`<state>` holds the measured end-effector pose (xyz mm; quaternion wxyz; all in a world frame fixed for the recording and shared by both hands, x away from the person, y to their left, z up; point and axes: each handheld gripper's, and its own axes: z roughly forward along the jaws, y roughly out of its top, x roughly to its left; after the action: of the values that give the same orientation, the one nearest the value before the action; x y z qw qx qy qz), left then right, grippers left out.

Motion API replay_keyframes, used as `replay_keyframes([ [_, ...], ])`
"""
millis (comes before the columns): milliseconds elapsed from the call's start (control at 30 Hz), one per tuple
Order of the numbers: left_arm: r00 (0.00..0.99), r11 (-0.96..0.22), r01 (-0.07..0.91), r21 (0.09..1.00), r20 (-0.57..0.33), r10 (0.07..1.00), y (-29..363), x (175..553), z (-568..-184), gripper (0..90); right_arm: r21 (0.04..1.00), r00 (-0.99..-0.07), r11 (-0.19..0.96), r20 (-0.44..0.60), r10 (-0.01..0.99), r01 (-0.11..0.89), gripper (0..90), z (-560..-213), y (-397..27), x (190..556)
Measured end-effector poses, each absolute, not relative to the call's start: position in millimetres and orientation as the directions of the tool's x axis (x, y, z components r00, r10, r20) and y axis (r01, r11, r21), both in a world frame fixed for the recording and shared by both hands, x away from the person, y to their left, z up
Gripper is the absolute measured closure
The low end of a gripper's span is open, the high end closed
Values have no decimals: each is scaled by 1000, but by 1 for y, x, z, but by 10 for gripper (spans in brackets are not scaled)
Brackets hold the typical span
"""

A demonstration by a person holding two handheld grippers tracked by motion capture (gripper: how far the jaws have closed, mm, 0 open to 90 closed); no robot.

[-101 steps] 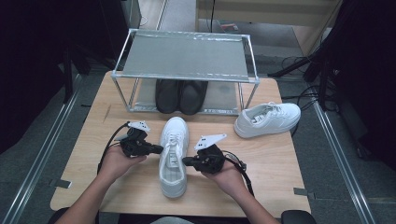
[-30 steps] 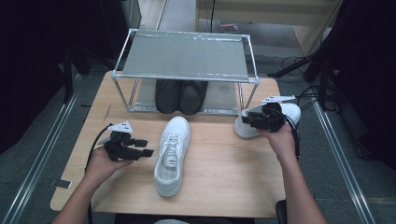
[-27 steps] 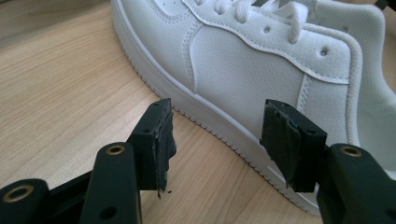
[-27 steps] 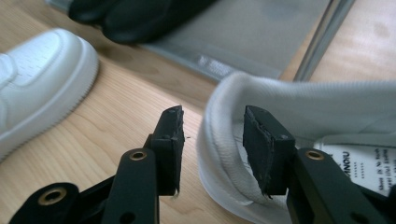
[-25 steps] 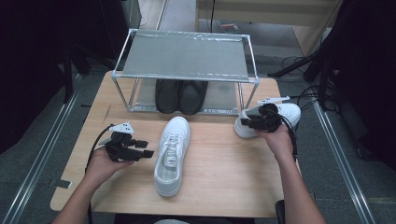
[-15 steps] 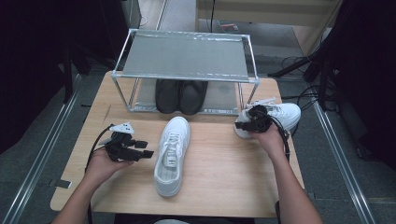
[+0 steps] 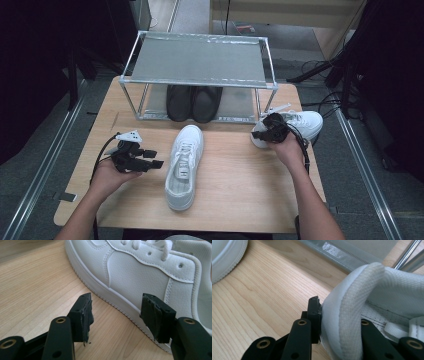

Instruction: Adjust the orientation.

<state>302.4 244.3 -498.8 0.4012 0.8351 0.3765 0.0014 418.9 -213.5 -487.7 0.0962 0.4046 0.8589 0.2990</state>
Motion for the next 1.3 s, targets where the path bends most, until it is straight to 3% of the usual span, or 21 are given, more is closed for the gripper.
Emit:
replay_keyframes([
  [700, 726, -406, 624, 667, -304, 617, 243, 309, -497, 426, 595, -661, 521, 23, 750, 612, 748, -468, -212, 382],
  [1300, 734, -410, 624, 666, -319, 600, 236, 320, -495, 431, 591, -762, 621, -17, 648, 515, 740, -454, -169, 329],
])
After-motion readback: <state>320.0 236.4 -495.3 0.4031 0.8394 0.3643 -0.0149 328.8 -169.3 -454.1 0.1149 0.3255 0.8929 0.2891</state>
